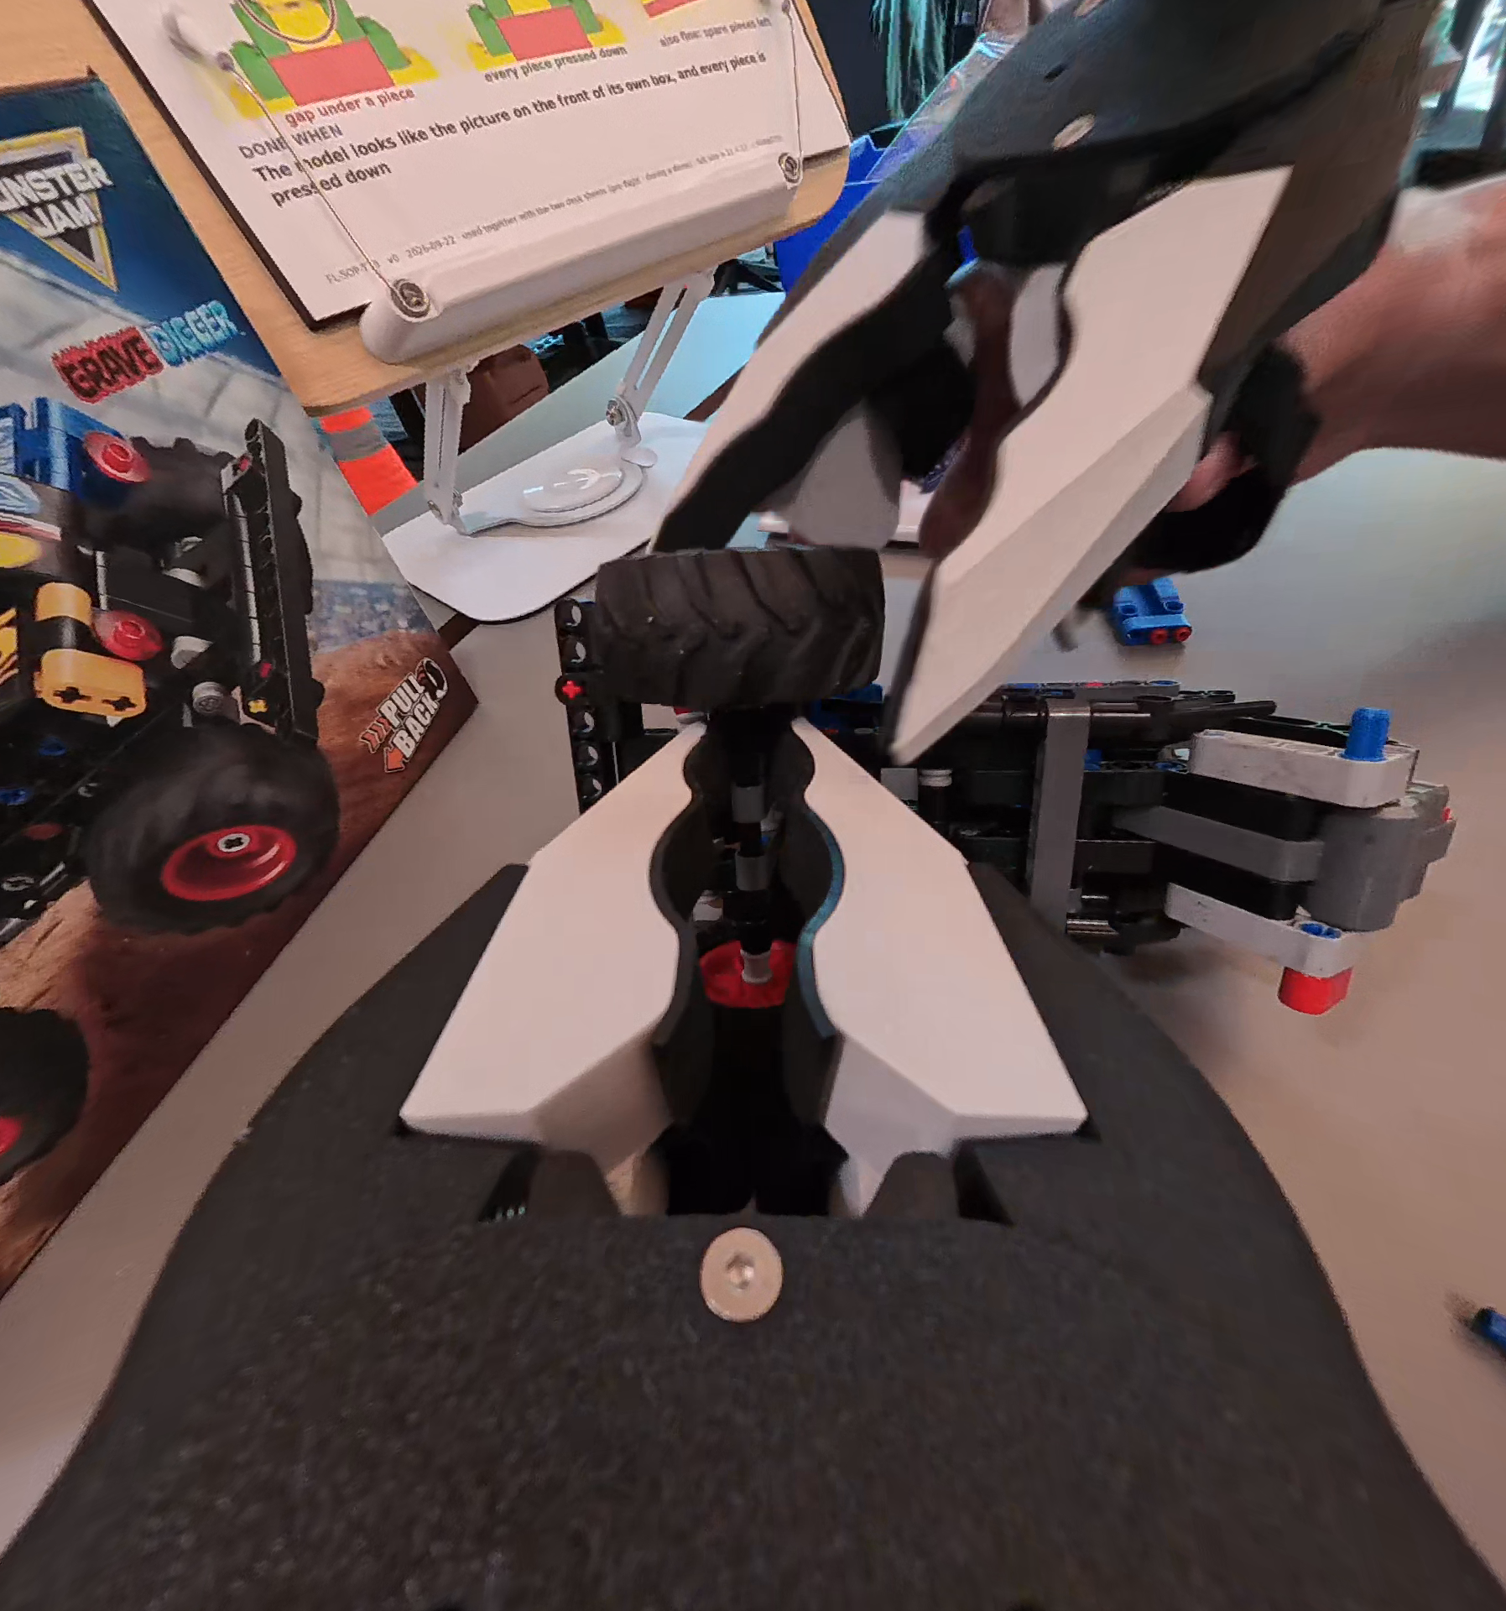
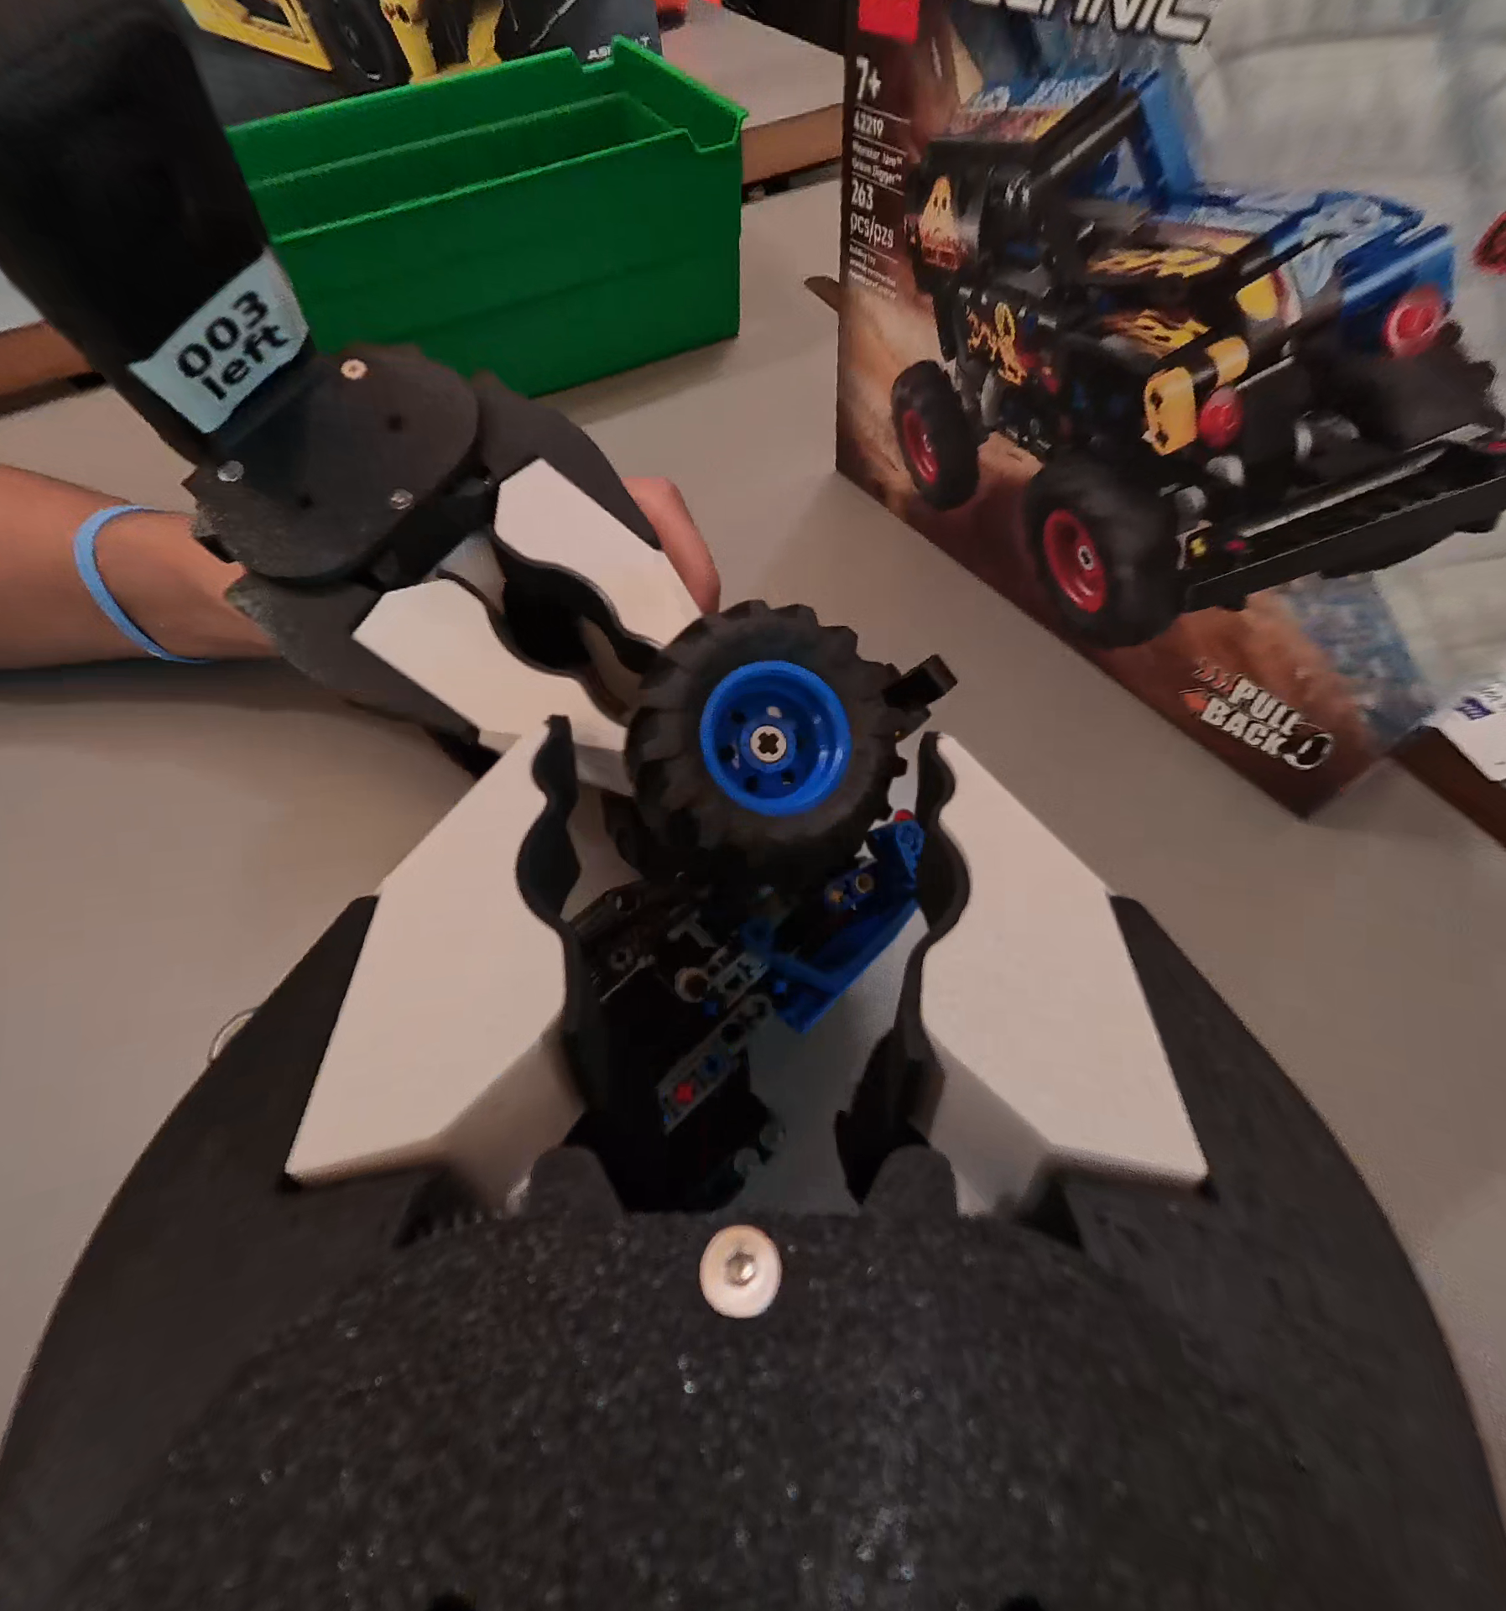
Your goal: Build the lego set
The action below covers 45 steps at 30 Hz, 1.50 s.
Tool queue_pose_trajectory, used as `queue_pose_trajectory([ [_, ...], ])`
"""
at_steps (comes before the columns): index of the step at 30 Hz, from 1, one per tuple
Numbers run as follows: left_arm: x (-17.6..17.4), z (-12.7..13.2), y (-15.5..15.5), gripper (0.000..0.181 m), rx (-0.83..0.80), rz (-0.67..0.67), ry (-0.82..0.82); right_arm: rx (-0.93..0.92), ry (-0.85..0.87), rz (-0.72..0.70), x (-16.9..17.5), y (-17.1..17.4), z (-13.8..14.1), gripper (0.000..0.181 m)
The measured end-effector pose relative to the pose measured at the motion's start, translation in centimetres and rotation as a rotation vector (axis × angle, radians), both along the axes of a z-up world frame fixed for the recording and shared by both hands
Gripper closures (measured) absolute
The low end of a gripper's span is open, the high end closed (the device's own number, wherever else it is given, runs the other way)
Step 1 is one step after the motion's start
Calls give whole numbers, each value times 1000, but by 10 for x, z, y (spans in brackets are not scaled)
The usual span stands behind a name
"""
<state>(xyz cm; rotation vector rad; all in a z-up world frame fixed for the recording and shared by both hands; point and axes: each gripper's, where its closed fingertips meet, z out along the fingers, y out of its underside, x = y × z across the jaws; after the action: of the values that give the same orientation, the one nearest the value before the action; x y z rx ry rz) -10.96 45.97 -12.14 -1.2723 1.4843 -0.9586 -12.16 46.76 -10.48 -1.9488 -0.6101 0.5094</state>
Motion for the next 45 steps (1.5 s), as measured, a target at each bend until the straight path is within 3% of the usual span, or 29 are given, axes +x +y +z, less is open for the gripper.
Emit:
queue_pose_trajectory([
  [2,-1,0,-1,173,17,-8,-2,15,80,-3,-3,7,3,116],
  [10,0,-3,4,173,38,14,9,-8,240,49,-1,10,3,119],
  [18,1,-4,5,173,4,8,21,27,-83,-45,8,7,1,120],
  [22,1,-4,5,174,-15,2,23,44,-139,-35,13,3,4,123],
  [23,1,-5,8,174,-25,15,26,38,-143,-27,17,1,6,127],
  [24,0,-6,15,174,-37,52,32,63,-75,32,13,-7,19,167],
  [25,-3,-5,22,174,-60,74,30,123,44,-63,28,-2,43,181],
  [27,-8,-3,26,175,-78,65,17,101,-1,-94,50,-1,50,181],
  [30,-3,-5,18,175,-23,58,26,-5,-3,-10,37,-6,37,172],
  [33,-2,-5,17,175,-31,52,26,59,-111,25,17,-3,25,167],
  [36,-2,-5,17,175,-39,50,27,160,-295,43,3,-8,22,143],
  [43,-2,-5,14,175,8,50,23,376,-775,-124,7,6,8,154],
  [45,-2,-5,15,175,30,65,23,392,-810,-164,10,7,8,154],
])
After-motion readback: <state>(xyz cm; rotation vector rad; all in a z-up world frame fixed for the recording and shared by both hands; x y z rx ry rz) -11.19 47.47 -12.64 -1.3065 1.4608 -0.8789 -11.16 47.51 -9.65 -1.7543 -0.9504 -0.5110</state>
